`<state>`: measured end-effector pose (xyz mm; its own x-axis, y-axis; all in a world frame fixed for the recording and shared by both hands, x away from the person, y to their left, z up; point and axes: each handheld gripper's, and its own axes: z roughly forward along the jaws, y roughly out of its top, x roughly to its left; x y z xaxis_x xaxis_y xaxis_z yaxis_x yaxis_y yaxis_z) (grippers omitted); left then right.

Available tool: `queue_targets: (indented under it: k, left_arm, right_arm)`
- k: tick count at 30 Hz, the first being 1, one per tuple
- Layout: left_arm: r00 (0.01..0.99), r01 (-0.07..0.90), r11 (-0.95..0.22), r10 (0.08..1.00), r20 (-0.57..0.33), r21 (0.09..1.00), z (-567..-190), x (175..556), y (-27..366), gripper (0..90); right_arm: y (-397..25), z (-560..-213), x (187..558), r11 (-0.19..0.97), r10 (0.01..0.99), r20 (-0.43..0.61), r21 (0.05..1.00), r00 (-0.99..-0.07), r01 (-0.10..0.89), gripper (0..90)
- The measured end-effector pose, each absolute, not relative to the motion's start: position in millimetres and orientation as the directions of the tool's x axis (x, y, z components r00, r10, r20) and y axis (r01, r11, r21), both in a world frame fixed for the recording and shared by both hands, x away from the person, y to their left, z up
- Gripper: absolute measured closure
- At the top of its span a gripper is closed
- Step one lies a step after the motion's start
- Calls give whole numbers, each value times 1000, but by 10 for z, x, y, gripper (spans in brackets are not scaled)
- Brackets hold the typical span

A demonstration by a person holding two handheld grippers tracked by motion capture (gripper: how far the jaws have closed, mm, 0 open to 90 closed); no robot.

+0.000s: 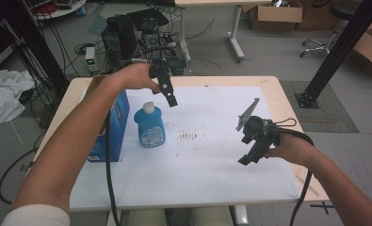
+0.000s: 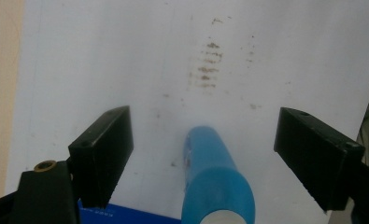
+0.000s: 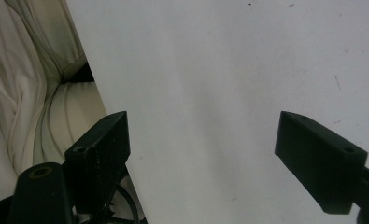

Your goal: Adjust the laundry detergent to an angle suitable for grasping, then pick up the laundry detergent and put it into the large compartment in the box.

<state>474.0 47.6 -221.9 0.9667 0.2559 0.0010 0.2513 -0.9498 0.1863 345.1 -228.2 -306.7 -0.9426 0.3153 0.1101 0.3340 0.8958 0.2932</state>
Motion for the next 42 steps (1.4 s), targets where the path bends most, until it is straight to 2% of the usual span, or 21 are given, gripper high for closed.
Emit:
queue_targets:
  k: [25, 42]
  left_arm:
    - [967, 251, -948, 256, 2, 196, -2223, 4746, 391, 204]
    - [959, 270, -941, 281, 24, 202, -2154, 4703, 491, 202]
  right_arm:
    - [-2367, -2987, 3441, 894, 311, 99, 307, -945, 326, 180]
    - [-2321, -2943, 3426, 895, 304, 89, 314, -949, 316, 181]
